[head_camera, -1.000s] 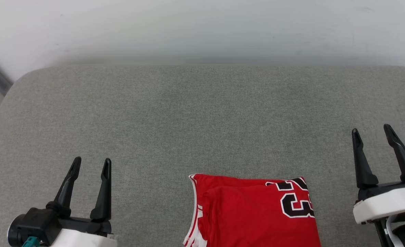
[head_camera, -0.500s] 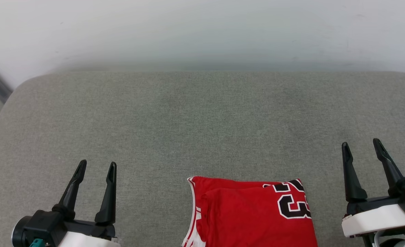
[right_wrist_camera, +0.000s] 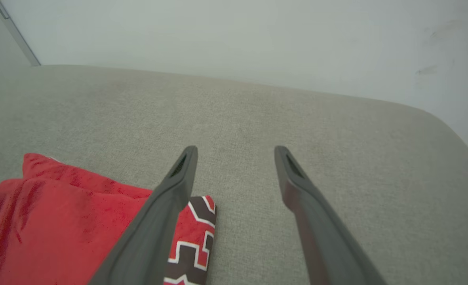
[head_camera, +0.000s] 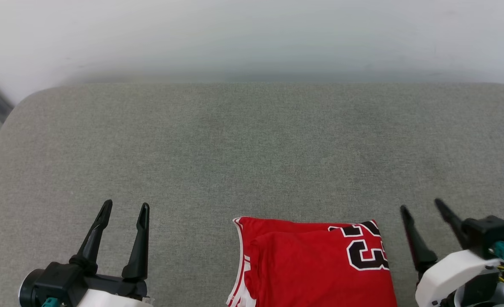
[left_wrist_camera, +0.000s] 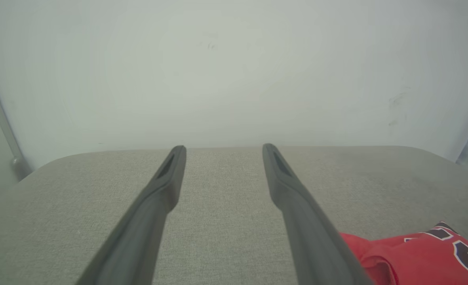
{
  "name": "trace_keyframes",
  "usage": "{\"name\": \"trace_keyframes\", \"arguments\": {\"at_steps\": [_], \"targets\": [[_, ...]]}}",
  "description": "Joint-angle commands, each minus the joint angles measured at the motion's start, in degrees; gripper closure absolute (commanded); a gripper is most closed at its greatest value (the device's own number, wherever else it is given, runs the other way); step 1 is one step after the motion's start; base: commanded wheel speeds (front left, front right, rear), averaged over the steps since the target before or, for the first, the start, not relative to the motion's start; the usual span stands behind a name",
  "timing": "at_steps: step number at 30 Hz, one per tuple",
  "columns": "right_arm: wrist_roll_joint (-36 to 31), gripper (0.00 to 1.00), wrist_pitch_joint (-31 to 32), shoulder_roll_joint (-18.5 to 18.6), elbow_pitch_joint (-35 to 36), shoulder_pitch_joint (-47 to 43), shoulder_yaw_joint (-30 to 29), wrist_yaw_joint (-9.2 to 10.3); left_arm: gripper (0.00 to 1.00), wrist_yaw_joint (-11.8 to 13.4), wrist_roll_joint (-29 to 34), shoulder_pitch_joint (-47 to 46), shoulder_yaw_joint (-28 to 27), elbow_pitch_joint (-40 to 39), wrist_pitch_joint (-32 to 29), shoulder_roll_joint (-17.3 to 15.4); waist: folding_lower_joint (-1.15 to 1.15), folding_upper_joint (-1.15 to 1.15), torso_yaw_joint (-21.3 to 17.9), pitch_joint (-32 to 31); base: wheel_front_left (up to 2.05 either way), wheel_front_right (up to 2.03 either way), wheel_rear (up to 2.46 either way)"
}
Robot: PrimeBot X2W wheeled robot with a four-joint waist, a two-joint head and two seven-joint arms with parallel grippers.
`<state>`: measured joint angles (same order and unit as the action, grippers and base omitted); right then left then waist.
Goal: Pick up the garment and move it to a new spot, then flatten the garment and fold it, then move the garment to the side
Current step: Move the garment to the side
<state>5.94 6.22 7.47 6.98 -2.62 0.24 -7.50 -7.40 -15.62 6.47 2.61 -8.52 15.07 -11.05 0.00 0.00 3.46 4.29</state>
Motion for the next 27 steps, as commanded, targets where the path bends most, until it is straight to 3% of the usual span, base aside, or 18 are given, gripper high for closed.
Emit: {"name": "trace_keyframes", "arguments": {"at_steps": [1,5,11,18,27], "targets": [[1.53,0.00,4.62,1.25,0.53,-0.69,1.14,0.02,0.00,-0.08,0.33,-0.48,-0.02,0.15,0.12,-0.19,0.00,0.00,0.01,0.30,0.00,0.00,0.00],[6.03,0.00,18.05,3.38,2.06,-1.49,3.59,0.01,0.00,-0.08,0.36,-1.07,0.20,0.15,0.12,-0.39,0.00,0.00,0.14,1.15,0.00,0.00,0.00],[9.27,0.00,34.49,1.65,3.29,-1.66,2.27,0.02,0.00,-0.08,0.43,-2.53,1.51,0.51,0.12,-0.88,0.00,0.00,1.23,3.10,0.00,0.00,0.00],[9.48,0.00,40.63,-1.85,0.69,-1.29,0.21,0.02,0.00,-0.08,0.46,-3.90,2.76,1.16,0.12,-1.32,0.00,0.00,3.95,5.11,0.00,0.00,0.00],[7.02,0.00,40.35,-3.27,-7.14,-0.21,2.36,-0.01,0.00,-0.08,1.32,-5.35,3.93,2.00,0.12,-1.61,0.00,0.00,6.35,7.01,0.00,0.00,0.00]]}}
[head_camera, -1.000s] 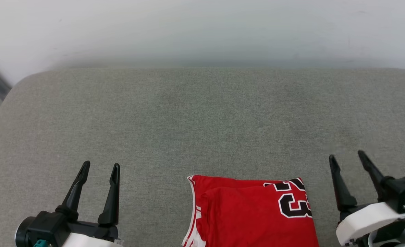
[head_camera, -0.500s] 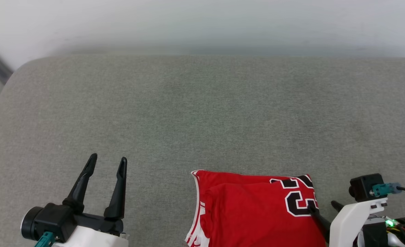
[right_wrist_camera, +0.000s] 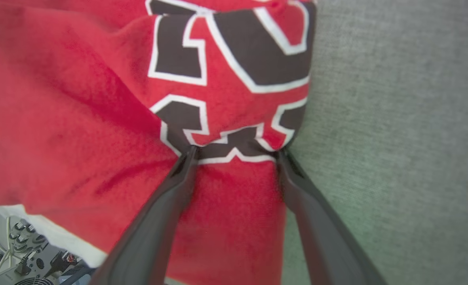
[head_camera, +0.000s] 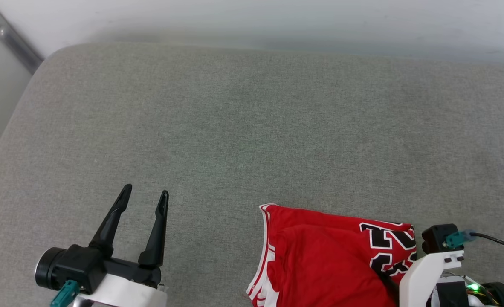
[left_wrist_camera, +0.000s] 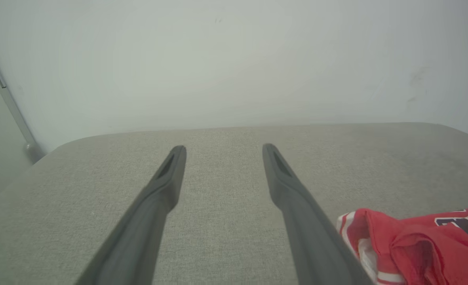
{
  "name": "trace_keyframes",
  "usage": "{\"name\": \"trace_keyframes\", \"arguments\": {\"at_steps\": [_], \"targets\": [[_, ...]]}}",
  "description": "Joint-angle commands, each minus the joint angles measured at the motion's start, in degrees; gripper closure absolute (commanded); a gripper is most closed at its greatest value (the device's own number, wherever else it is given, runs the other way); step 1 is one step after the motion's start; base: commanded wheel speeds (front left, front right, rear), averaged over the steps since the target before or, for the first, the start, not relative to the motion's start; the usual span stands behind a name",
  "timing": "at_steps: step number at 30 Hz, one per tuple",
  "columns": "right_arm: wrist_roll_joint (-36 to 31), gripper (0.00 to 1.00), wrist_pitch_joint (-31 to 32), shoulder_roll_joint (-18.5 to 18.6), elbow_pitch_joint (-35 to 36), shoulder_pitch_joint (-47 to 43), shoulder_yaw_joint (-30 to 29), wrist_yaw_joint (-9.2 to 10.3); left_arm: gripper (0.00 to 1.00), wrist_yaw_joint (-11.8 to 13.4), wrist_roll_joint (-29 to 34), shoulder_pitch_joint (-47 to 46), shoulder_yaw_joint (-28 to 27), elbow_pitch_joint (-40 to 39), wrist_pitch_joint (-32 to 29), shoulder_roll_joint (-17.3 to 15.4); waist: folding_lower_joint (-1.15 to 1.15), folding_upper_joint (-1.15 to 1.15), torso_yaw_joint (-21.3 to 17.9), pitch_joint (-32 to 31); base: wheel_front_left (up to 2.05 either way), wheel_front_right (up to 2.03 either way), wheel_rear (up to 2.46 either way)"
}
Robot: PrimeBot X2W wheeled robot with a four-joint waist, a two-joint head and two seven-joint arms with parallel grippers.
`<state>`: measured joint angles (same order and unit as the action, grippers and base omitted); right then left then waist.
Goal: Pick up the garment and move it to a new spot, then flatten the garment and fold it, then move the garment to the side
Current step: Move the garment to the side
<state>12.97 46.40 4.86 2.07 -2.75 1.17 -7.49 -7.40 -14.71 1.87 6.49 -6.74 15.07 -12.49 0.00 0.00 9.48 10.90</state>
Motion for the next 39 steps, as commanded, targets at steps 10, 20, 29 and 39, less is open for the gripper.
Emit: {"name": "trace_keyframes", "arguments": {"at_steps": [10,20,29,39], "targets": [[-6.29,1.00,-5.92,3.57,-7.19,3.99,5.63,0.05,0.00,-0.09,1.33,-0.64,2.60,1.31,0.12,0.04,0.00,0.00,-0.03,-1.19,0.00,0.00,0.00],[-11.64,1.00,-7.18,16.28,0.83,11.40,15.15,0.04,0.00,-0.09,1.62,-0.35,5.38,0.72,0.12,1.81,0.00,0.00,-5.86,-2.52,0.00,0.00,0.00],[-14.41,1.00,-5.32,36.18,4.40,24.92,22.87,0.05,0.00,-0.08,2.27,-5.55,11.54,-0.58,0.11,1.85,0.00,0.00,-14.17,5.60,0.00,0.00,0.00],[-11.50,1.00,-7.42,44.66,0.06,30.26,14.09,0.04,0.00,-0.08,2.48,-15.18,16.99,-3.32,0.11,-2.25,0.00,0.00,-19.05,18.38,0.00,0.00,0.00]]}}
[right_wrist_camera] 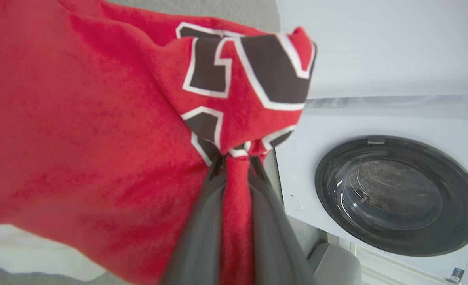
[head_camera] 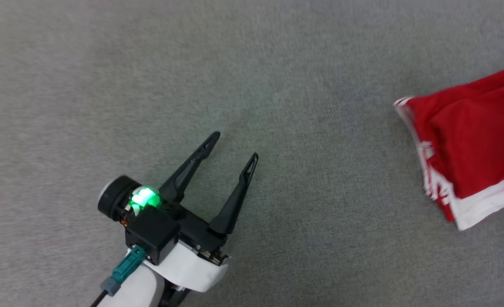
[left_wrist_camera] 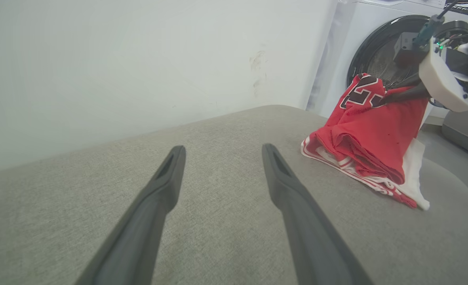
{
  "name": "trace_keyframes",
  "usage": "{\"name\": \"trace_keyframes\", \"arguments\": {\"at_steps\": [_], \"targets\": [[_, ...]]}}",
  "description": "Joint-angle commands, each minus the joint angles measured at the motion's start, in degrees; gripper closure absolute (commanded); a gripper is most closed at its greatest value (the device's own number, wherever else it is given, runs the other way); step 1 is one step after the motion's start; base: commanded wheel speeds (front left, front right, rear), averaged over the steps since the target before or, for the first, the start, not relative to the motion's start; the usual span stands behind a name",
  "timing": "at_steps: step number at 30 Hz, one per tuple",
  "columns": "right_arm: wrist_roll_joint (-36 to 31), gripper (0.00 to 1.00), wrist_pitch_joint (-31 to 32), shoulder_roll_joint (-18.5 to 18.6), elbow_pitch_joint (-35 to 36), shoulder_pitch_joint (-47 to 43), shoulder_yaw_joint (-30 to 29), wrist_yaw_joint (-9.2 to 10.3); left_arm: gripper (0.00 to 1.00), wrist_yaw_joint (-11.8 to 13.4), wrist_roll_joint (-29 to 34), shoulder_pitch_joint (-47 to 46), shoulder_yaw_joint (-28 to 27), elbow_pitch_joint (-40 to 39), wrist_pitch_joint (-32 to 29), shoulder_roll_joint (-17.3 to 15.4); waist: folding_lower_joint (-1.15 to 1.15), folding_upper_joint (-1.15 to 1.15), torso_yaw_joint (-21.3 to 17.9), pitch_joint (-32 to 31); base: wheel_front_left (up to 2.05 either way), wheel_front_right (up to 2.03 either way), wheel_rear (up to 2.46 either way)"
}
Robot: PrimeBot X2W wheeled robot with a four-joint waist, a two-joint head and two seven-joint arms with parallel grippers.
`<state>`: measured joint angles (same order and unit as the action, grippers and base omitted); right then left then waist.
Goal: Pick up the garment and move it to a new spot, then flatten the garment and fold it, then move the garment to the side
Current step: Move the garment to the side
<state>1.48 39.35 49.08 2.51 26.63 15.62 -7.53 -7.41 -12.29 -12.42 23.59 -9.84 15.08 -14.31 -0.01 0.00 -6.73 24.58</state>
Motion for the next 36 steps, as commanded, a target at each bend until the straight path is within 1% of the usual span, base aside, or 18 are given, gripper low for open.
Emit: {"name": "trace_keyframes", "arguments": {"at_steps": [1,4,6,11,18,24,25,26,29,33,36], "targets": [[-0.04,1.00,-1.04,0.57,-1.64,0.99,-1.58,0.08,0.00,-0.07,0.03,-1.68,0.35,-0.34,0.11,-1.10,0.01,0.00,-3.05,5.67,0.00,0.00,0.00],[-0.51,1.00,-3.25,0.71,-5.29,1.25,-5.19,0.08,0.00,-0.07,-0.05,-3.67,0.98,-0.98,0.10,-2.61,0.01,0.00,-3.58,8.19,0.00,0.00,0.00],[-0.69,1.00,-5.57,1.62,-8.27,1.48,-7.37,0.09,0.00,-0.08,0.07,-4.48,1.23,-1.45,0.10,-3.62,0.01,0.00,-3.67,9.55,0.00,0.00,0.00],[-2.84,1.00,-11.01,1.89,-13.60,2.22,-12.46,0.09,0.00,-0.08,0.11,-5.87,1.08,-2.64,0.11,-5.59,0.01,0.00,-3.04,12.18,0.00,0.00,0.00],[-5.87,1.00,-13.72,0.12,-21.20,2.59,-20.89,0.09,0.00,-0.08,0.09,-7.01,0.96,-3.51,0.11,-6.24,0.01,0.00,-1.91,14.64,0.00,0.00,0.00],[-8.27,1.00,-15.62,-2.24,-23.73,2.34,-25.93,0.09,0.00,-0.07,0.05,-7.06,1.06,-3.34,0.08,-6.32,0.01,0.00,-1.38,15.45,0.00,0.00,0.00],[-8.86,0.73,-15.93,-2.84,-23.74,2.63,-26.52,0.08,0.00,-0.07,0.06,-7.14,1.05,-3.20,0.06,-6.34,0.01,0.00,-1.34,15.39,0.00,0.00,0.00],[-9.28,0.00,-15.93,-3.59,-23.88,2.84,-27.13,0.09,0.00,-0.07,0.01,-7.22,1.01,-3.04,0.06,-6.28,0.01,0.00,-1.28,15.16,0.00,0.00,0.00],[-10.79,0.00,-16.61,-4.62,-23.20,2.96,-27.49,0.08,0.00,-0.07,-0.58,-7.12,0.66,-2.73,0.07,-5.40,0.01,0.00,-0.99,13.57,0.00,0.00,0.00],[-12.21,0.00,-17.80,-5.47,-22.00,3.36,-27.05,0.08,0.00,-0.08,-2.17,-5.24,-0.67,-1.99,0.08,-3.44,0.01,0.00,-0.61,9.37,0.00,0.00,0.00],[-11.26,0.00,-19.21,-6.61,-20.49,4.23,-26.53,0.08,0.00,-0.07,-2.77,-3.85,-2.31,-1.41,0.09,-2.15,0.01,0.00,0.01,5.53,0.00,0.00,0.00]]}}
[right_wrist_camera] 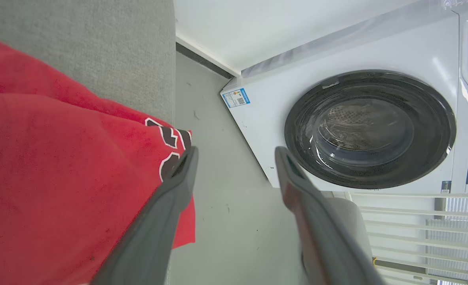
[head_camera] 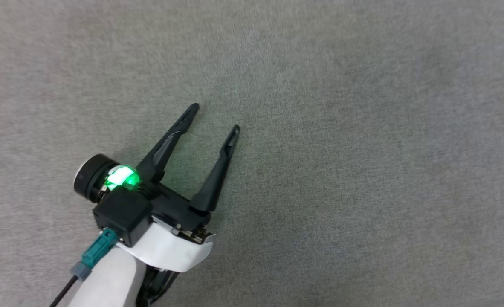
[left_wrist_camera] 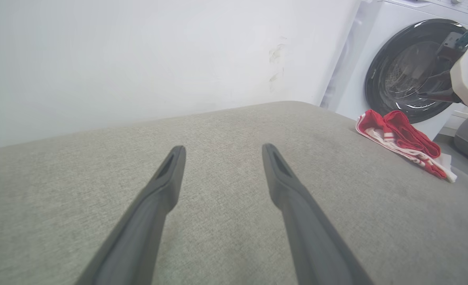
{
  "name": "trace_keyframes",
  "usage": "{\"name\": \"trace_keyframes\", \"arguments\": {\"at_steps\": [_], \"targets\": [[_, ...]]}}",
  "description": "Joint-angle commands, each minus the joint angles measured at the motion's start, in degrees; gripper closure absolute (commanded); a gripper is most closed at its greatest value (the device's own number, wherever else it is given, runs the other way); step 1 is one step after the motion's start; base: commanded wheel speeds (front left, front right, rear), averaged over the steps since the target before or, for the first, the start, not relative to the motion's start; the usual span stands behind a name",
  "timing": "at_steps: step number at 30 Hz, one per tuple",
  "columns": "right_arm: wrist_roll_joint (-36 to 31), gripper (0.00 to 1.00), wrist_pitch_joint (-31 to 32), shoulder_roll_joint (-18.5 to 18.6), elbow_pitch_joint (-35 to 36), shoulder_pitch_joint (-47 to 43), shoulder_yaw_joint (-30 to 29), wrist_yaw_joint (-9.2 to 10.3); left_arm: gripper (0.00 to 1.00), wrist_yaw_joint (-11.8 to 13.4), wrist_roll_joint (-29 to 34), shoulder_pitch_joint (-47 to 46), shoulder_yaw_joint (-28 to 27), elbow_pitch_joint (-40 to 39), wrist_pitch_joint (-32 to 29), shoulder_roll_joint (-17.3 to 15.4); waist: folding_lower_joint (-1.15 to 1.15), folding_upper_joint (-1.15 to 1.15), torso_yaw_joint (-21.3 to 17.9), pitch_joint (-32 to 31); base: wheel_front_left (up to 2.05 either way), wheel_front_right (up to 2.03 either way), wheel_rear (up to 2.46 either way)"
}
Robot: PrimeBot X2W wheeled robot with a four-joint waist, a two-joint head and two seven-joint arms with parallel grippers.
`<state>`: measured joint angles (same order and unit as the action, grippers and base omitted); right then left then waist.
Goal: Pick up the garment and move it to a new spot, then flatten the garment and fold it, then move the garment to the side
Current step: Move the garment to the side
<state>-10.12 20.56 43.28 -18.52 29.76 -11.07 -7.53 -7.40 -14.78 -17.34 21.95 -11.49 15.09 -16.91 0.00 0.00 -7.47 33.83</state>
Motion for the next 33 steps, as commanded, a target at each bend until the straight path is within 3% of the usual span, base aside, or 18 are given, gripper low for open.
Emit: {"name": "trace_keyframes", "arguments": {"at_steps": [1,8,14,18,19,25,33], "targets": [[0.77,0.00,-1.09,-1.31,1.22,1.27,0.33,0.08,0.00,-0.09,-0.51,1.86,-1.58,0.70,0.08,0.83,0.00,0.00,0.97,-5.08,0.00,0.00,0.00],[3.64,0.00,-9.62,-7.56,6.68,0.59,1.91,0.09,0.00,0.33,0.01,7.75,-11.21,4.03,0.09,4.98,0.00,0.00,3.34,-14.73,0.00,0.00,0.00],[7.87,0.00,-15.68,-17.17,12.53,-2.22,4.08,0.07,0.00,0.30,0.38,12.27,-19.07,7.35,0.08,6.99,0.00,0.00,4.97,-20.59,0.00,0.00,0.00],[11.29,0.00,-18.93,-24.11,15.29,-5.98,4.26,0.06,0.00,0.16,0.09,14.66,-20.94,10.08,0.10,7.07,0.00,0.00,5.67,-23.11,0.00,0.00,0.00],[11.29,0.00,-18.93,-24.11,15.29,-5.98,4.26,0.06,0.00,0.16,0.09,14.66,-20.94,10.08,0.10,7.07,0.00,0.00,5.67,-23.11,0.00,0.00,0.00],[14.00,0.00,-24.27,-32.51,17.99,-14.45,5.09,0.07,0.00,0.12,2.50,17.29,-23.11,10.26,0.09,8.14,0.00,0.00,6.77,-25.32,0.00,0.00,0.00],[14.50,0.00,-31.60,-38.79,15.21,-23.76,7.13,0.06,0.00,-0.01,3.36,19.72,-23.28,11.05,0.09,9.69,0.00,0.00,7.41,-28.04,0.00,0.00,0.00]]}}
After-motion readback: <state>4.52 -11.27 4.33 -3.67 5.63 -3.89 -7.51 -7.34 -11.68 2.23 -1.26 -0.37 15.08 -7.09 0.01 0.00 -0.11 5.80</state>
